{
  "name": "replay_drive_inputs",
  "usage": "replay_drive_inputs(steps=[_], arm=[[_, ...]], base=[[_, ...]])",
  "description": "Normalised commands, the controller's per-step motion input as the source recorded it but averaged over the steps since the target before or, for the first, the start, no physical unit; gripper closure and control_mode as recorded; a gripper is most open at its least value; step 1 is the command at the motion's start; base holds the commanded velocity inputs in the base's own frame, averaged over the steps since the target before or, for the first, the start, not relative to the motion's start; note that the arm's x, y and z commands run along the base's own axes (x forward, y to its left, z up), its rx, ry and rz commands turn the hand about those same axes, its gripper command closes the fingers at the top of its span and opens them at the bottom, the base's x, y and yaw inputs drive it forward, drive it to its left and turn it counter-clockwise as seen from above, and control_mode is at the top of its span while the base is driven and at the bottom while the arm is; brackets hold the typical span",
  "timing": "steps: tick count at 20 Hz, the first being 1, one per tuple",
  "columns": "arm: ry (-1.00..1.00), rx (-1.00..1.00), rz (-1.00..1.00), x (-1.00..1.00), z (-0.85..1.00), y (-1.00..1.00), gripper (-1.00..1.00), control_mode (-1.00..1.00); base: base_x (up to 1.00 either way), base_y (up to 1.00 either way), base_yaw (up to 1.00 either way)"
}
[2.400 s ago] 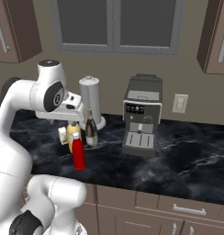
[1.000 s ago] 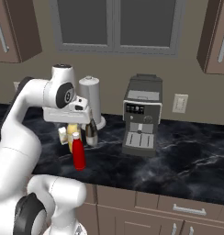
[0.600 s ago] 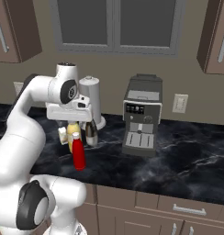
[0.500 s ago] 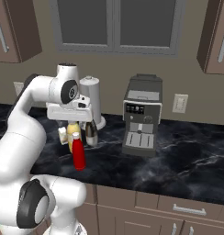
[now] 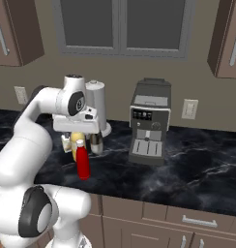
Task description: Move the drinks to the dining counter.
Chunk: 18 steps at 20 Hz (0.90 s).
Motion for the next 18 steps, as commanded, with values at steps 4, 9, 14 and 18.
replay_drive_inputs(steps=[4,9,14,18], arm=[[0.00,0.00,0.01,0.04,-0.25,0.00,-1.00,-1.00],[0.00,0.00,0.00,0.00,-0.19,0.00,-1.00,-1.00],[0.00,0.00,0.00,0.00,-0.11,0.00,-1.00,-1.00],[0.00,0.00,0.00,0.01,-0.13,0.00,-1.00,-1.00]], base=[[0.00,0.00,0.00],[0.00,0.00,0.00],[0.00,0.00,0.00],[0.00,0.00,0.00]])
